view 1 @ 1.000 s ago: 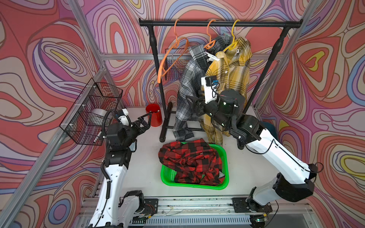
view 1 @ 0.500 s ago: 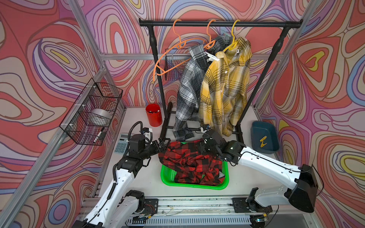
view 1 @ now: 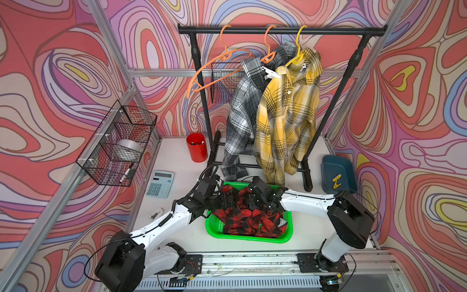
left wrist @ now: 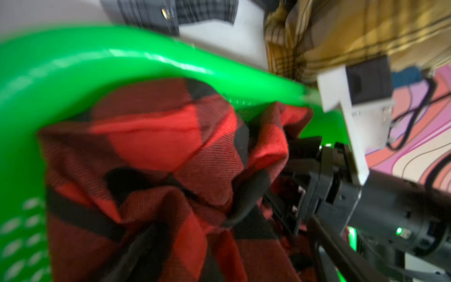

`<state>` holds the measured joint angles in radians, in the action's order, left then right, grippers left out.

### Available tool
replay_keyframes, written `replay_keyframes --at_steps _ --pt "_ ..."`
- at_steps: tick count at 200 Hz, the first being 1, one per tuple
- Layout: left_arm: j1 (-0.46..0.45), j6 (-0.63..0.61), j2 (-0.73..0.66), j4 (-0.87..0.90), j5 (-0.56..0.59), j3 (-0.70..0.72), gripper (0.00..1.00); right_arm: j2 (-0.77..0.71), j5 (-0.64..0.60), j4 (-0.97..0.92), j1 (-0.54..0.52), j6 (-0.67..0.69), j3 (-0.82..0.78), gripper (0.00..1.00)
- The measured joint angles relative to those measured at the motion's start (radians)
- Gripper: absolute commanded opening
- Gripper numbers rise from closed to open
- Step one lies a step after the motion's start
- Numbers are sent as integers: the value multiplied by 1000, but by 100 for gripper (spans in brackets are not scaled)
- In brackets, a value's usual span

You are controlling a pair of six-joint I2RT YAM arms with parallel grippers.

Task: Remove the clothespins securing long-sleeve shirts to the hanger
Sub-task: Adjust the long-sleeve shirt at the bin.

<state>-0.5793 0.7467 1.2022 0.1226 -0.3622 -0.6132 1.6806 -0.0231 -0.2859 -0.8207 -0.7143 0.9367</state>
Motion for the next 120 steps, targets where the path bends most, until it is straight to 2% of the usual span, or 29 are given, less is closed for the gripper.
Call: replay_keyframes --at_steps 39,73,92,120 --pt "-37 38 117 -50 9 0 89 31 33 40 39 7 23 65" --pt "-37 53 155 -75 25 1 89 39 20 -8 45 50 85 75" --pt "-37 54 149 -75 31 1 89 -8 -11 -68 45 89 115 80" --pt "-37 29 77 -63 54 1 91 -168 -77 -170 48 152 193 90"
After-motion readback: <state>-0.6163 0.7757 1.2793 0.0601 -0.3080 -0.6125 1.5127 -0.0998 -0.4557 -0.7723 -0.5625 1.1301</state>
